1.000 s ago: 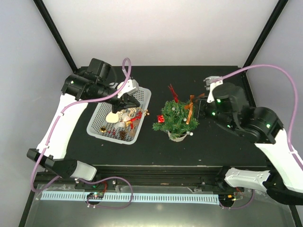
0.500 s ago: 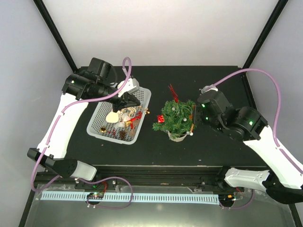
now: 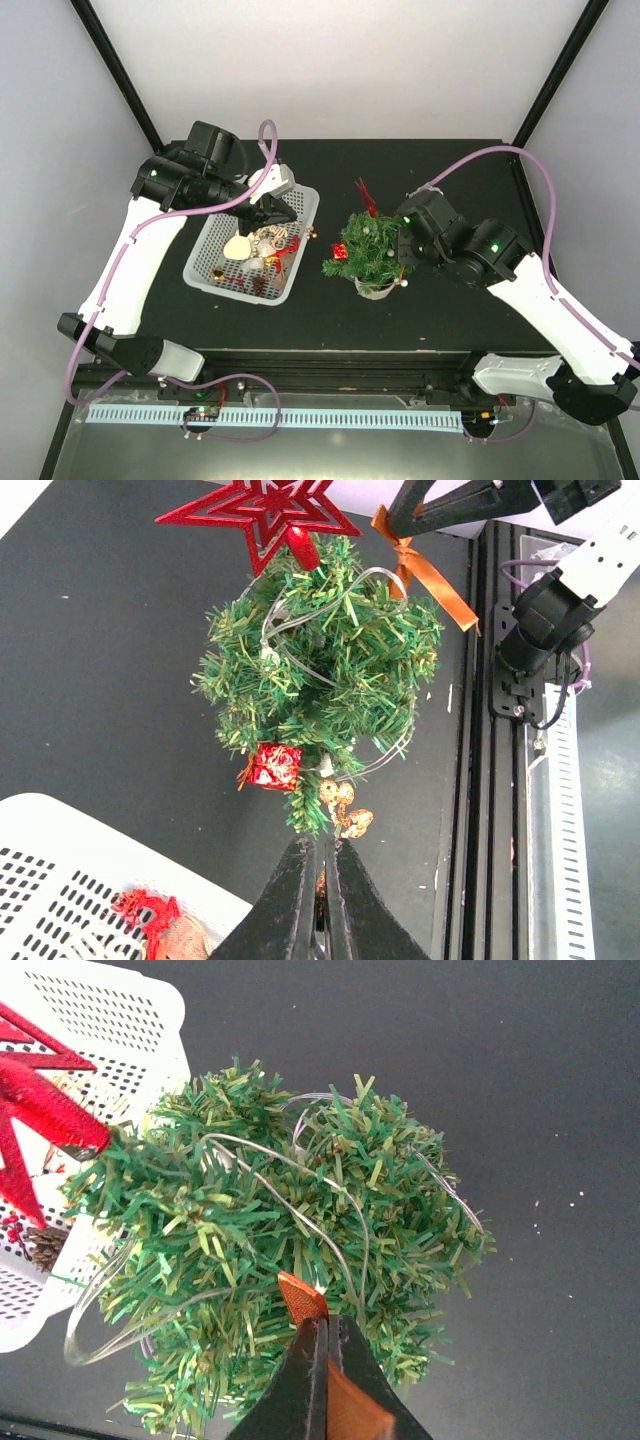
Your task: Decorate the small christmas tree
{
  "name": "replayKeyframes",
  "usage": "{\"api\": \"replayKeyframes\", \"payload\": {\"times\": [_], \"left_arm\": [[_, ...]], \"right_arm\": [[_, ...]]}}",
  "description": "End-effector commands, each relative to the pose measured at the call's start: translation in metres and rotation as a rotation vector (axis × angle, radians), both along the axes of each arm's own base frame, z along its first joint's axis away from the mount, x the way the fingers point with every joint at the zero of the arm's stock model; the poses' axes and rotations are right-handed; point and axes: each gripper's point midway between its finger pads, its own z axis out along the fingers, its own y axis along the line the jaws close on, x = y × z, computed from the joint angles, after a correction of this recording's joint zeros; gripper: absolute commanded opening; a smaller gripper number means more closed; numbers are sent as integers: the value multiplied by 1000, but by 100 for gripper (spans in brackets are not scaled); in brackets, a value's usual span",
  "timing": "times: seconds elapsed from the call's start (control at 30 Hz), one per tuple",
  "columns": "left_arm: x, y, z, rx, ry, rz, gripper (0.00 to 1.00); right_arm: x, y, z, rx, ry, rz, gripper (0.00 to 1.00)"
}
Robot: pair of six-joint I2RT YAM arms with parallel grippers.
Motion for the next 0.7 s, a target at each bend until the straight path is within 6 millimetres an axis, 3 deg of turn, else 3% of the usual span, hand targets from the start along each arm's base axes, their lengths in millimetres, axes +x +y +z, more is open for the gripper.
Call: {"api": "replayKeyframes", "payload": {"times": [0.0,0.37,0.67], "left_arm": [[1,-3,5,-13,-21,-5,2],[2,-3,2,-9,-16,-1,2],[3,-5,2,-11,-17,-3,1]], "right_arm": [[9,5,-1,42,-9,10,1],[11,26,-11,147,12,104,1],[10,15,-18,133,27,87,6]]}}
